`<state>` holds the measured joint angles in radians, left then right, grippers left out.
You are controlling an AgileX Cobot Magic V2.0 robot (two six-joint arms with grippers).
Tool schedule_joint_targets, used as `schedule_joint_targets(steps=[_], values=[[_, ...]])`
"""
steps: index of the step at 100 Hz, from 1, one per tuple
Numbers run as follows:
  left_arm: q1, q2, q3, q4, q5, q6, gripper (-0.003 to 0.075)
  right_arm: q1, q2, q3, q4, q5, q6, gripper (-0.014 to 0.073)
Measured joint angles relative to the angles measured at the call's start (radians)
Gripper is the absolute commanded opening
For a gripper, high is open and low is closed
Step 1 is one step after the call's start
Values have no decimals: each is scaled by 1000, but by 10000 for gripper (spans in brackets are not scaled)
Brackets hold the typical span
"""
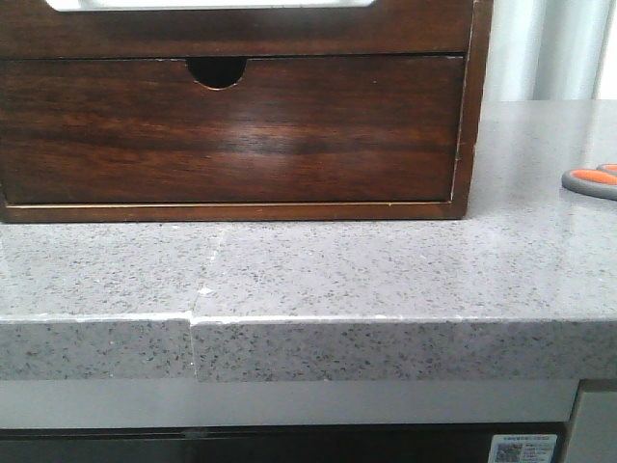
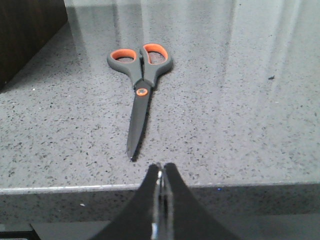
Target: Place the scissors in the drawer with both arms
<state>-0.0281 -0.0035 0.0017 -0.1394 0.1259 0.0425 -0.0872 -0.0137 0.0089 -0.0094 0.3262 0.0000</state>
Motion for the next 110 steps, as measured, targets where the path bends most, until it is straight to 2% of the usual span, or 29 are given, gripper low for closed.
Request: schedule_joint_targets(steps=[31, 81, 110], values=[[0, 0, 0, 0, -2, 0, -22, 0, 0, 0, 0, -98, 0, -61], [0, 0, 0, -31, -59, 0, -22, 0, 0, 0, 24, -632, 0, -61], [0, 0, 0, -34, -61, 0, -22, 0, 0, 0, 33, -689, 0, -61]])
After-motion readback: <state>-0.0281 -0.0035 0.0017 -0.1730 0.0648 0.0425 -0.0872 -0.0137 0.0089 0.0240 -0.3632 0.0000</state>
